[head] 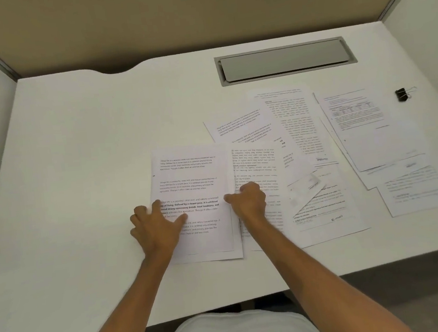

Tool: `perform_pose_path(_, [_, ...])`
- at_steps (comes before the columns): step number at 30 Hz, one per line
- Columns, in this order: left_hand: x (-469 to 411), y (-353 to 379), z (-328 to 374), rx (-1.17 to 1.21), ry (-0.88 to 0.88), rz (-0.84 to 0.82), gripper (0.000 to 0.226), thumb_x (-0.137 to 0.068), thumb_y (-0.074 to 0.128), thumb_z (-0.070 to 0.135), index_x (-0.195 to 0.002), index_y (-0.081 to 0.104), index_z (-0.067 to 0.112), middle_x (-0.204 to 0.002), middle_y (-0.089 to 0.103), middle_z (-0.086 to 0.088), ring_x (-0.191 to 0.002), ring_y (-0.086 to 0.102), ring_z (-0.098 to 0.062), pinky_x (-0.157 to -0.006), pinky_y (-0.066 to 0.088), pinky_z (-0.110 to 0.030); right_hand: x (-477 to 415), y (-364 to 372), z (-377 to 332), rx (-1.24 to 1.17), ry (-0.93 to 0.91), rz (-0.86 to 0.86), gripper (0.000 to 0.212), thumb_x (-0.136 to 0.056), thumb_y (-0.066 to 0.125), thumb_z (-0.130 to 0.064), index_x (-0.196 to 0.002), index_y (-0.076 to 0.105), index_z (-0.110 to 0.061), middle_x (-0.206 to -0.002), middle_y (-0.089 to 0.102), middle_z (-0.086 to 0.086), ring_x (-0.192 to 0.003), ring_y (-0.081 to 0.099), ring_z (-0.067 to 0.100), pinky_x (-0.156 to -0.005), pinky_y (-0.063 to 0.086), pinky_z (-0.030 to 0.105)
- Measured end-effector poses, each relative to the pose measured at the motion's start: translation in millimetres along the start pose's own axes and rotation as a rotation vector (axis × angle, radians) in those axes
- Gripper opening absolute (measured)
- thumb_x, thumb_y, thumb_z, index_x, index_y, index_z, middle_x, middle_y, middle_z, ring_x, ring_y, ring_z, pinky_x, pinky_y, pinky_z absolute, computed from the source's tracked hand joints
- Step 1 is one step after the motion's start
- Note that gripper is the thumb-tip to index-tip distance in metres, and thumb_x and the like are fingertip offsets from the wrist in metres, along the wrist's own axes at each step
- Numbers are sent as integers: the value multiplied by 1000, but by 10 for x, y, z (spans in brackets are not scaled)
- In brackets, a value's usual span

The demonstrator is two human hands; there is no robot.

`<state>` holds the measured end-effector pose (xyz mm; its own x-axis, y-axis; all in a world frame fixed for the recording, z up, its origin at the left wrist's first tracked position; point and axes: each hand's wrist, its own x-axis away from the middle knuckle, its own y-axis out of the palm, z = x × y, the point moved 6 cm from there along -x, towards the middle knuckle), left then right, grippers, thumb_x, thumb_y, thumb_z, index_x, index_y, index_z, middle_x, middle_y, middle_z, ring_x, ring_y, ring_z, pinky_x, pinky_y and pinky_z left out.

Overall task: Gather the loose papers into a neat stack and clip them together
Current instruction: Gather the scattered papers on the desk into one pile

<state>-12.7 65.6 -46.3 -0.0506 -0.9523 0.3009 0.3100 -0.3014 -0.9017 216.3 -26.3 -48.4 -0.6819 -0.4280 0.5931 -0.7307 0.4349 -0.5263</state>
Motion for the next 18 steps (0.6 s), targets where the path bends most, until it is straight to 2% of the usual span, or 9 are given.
perform_pose_path(1, [-6,4,0,22,1,-4,77,-75,81,53,-138,55,17,-136,42,-17,-129,38,-36,-103,38,-50,-17,9,-1,-10,4,1,29,-79,81,-23,-89,56,-14,-80,52,-4,-71,54,19,-46,28,20])
perform_pose_path(3, [-27,9,-5,51,-6,-21,78,-74,83,51,-136,55,15,-135,42,-17,-128,38,-36,-103,39,-50,-34,30,1,-26,20,4,41,-77,82,-21,-60,45,-17,-59,47,-6,-52,49,17,-46,32,21])
perform_pose_path(5, [-48,11,-10,66,-9,-33,78,-73,83,51,-136,54,15,-133,41,-16,-127,38,-36,-102,40,-51,-39,60,19,-11,24,0,46,-77,80,-17,-53,41,-19,-54,48,-5,-47,47,15,-51,39,23])
perform_pose_path(8, [-81,12,-25,119,-2,-44,76,-75,82,50,-136,54,14,-133,43,-15,-127,39,-35,-101,40,-52,-2,94,-2,4,-32,5,26,-77,78,-18,-69,54,-19,-67,60,-5,-60,57,17,-60,45,28])
perform_pose_path(11, [-91,16,-48,176,21,-56,72,-78,81,45,-136,55,13,-134,45,-14,-128,40,-34,-101,41,-52,29,145,-22,-42,-84,-46,24,-78,80,-20,-86,58,-18,-85,68,-2,-76,65,19,-66,53,31])
perform_pose_path(15, [-104,-18,-71,274,64,-48,66,-83,80,36,-138,55,9,-136,48,-16,-130,44,-34,-104,43,-47,18,104,11,-176,-134,-74,21,-78,77,-6,-90,62,-13,-99,74,8,-89,72,26,-78,61,39])
perform_pose_path(18, [-145,-91,-72,390,67,-34,68,-84,80,33,-141,53,7,-137,51,-15,-124,53,-31,-104,46,-43,1,-7,66,-328,-146,-159,22,-78,78,-2,-91,62,-11,-97,77,12,-85,75,29,-76,63,42])
